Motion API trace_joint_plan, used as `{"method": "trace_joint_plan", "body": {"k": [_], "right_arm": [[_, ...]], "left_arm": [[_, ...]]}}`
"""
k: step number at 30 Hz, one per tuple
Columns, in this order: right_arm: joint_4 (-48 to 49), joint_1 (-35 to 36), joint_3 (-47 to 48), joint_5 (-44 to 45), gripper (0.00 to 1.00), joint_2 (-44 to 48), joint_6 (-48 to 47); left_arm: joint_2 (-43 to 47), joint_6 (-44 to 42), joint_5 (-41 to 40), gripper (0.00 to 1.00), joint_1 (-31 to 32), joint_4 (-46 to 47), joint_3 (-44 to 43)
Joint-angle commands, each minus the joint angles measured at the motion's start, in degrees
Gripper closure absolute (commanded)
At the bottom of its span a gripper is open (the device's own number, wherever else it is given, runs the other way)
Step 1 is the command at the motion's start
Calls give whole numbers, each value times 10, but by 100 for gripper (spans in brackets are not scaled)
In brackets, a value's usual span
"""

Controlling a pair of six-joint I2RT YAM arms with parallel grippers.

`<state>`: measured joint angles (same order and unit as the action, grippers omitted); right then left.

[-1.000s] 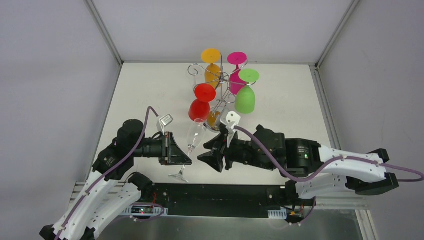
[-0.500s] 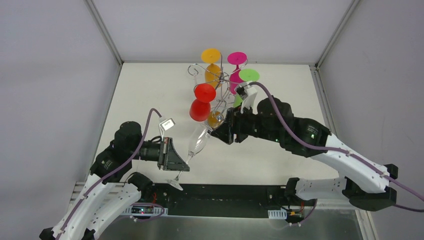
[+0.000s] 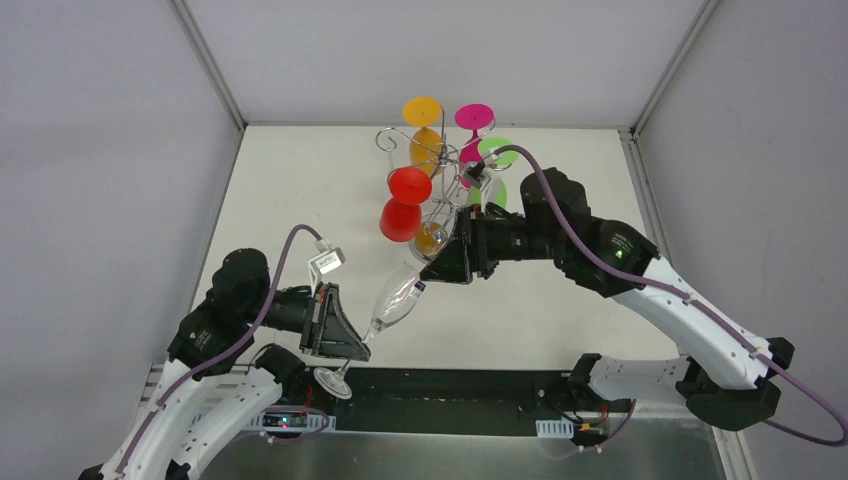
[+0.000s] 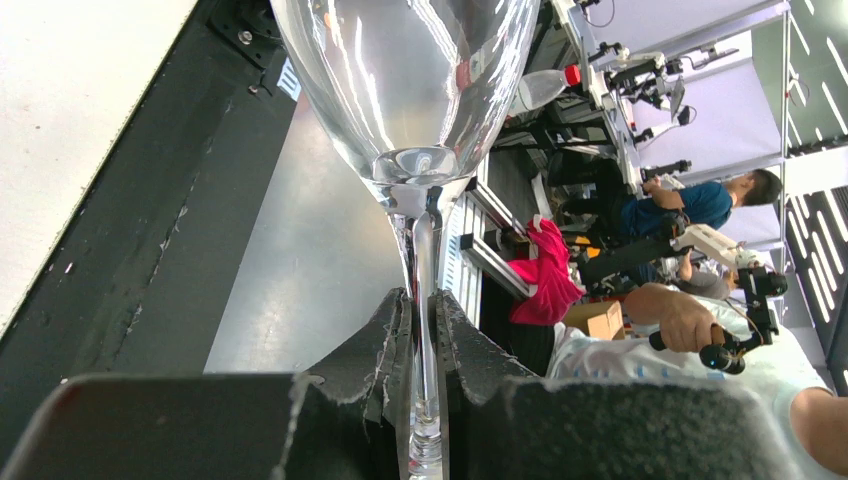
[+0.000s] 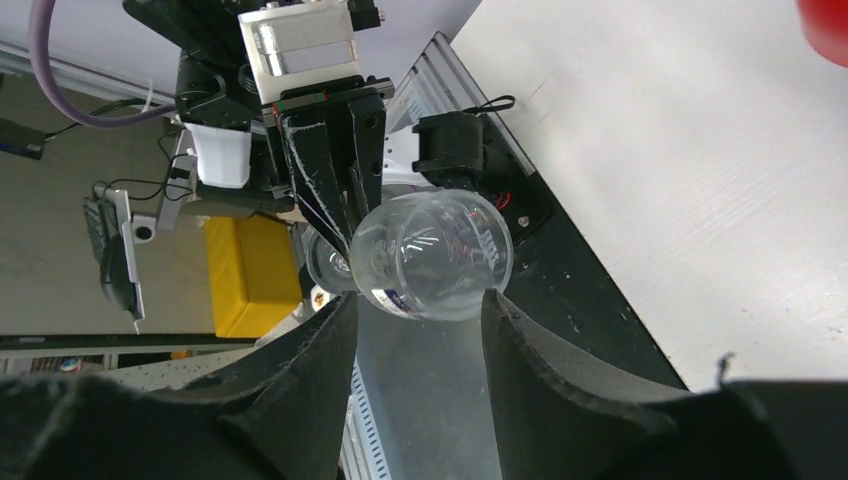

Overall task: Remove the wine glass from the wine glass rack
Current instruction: Place the wine glass at the center of the board.

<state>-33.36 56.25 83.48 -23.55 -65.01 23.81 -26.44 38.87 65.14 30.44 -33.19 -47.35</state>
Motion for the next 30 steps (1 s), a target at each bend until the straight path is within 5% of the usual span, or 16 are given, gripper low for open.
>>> {"method": "trace_joint_plan", "body": {"k": [1,30], "right_arm": [[44,-12,27,-82,49,-10,17],[189,-26,-21,-266,67,-54,94]], "left_arm": [[10,-25,55,100,4,37,-18],[18,-46,84,100,5,38,-14]]}}
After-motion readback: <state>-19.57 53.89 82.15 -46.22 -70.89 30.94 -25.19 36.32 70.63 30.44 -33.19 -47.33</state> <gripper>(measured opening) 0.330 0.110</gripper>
